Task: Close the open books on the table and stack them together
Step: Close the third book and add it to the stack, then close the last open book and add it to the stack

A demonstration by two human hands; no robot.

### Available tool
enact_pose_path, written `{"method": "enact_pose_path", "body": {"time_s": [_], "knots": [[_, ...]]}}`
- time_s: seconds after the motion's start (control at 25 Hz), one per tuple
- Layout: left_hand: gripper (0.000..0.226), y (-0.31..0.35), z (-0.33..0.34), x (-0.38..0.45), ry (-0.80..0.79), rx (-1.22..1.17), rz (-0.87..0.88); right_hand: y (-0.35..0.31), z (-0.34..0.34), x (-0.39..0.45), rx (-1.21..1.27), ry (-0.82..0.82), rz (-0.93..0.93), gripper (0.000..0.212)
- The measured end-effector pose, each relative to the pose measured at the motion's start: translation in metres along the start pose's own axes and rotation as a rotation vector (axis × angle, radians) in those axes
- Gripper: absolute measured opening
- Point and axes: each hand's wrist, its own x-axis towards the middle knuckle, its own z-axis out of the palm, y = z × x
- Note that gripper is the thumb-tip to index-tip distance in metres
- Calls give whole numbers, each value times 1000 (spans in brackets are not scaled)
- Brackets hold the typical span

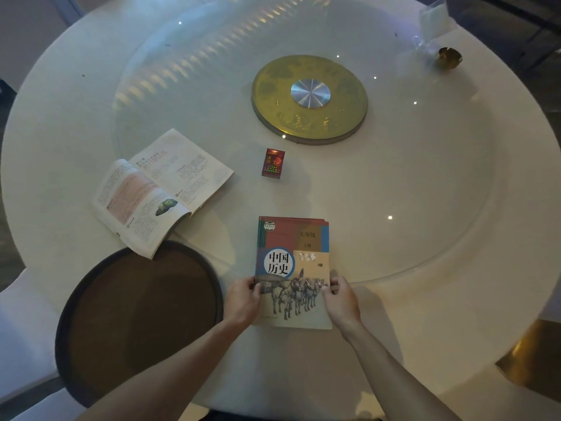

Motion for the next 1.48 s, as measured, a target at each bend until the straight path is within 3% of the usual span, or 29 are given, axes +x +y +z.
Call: {"method": "enact_pose_path", "body": {"time_s": [0.48, 0.72, 1.12, 1.24, 1.36, 1.48], "knots": [[29, 63, -14, 59, -37, -109, -81, -59, -16, 59, 30, 46, -18, 15], [29, 73, -19, 80, -69, -196, -182, -66, -14, 83, -120, 25, -38, 23], [36, 69, -34, 83, -141, -202, -126, -96, -9, 78, -207, 70, 2, 24], [51, 66, -68, 87, -22, -243, -106, -149, 0, 73, -228, 172, -173, 47], [45, 55, -123, 102, 185, -266, -78, -218, 27, 73, -181, 55, -390, 48], [46, 41, -175, 115, 295, -362, -91, -279, 56, 78, -266, -74, -515, 45]]}}
